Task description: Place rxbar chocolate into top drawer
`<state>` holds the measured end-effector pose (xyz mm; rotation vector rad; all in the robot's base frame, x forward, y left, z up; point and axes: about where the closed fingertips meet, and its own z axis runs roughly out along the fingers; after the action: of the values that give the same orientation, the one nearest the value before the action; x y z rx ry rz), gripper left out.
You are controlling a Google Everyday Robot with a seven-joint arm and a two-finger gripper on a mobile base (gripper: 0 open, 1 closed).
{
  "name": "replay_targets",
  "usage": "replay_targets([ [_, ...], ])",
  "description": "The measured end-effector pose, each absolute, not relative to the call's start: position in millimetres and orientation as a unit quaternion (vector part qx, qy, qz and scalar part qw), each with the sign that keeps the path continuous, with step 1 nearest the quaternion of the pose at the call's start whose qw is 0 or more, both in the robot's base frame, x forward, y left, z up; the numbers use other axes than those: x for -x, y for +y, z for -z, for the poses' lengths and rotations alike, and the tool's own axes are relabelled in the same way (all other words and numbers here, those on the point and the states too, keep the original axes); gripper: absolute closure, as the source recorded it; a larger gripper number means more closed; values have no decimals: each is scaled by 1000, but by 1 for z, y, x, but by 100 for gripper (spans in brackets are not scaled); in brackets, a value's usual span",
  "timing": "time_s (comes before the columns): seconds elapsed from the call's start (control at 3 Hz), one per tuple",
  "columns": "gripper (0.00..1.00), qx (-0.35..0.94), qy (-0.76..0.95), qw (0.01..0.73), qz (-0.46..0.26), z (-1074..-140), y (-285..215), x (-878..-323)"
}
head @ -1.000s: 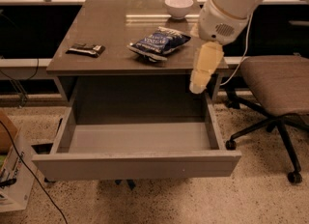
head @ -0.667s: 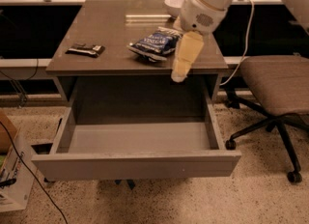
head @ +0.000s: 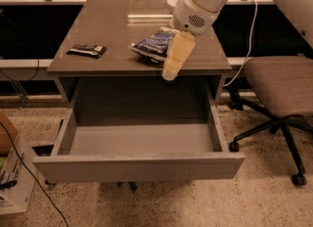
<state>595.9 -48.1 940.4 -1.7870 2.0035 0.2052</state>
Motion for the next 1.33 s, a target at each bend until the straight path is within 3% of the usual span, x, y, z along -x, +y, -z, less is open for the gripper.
replay_targets([
  [0.33,0,654,706,256,-92,-942,12,-639],
  [1.33,0,661,687,270,-133,-909,124,-720],
])
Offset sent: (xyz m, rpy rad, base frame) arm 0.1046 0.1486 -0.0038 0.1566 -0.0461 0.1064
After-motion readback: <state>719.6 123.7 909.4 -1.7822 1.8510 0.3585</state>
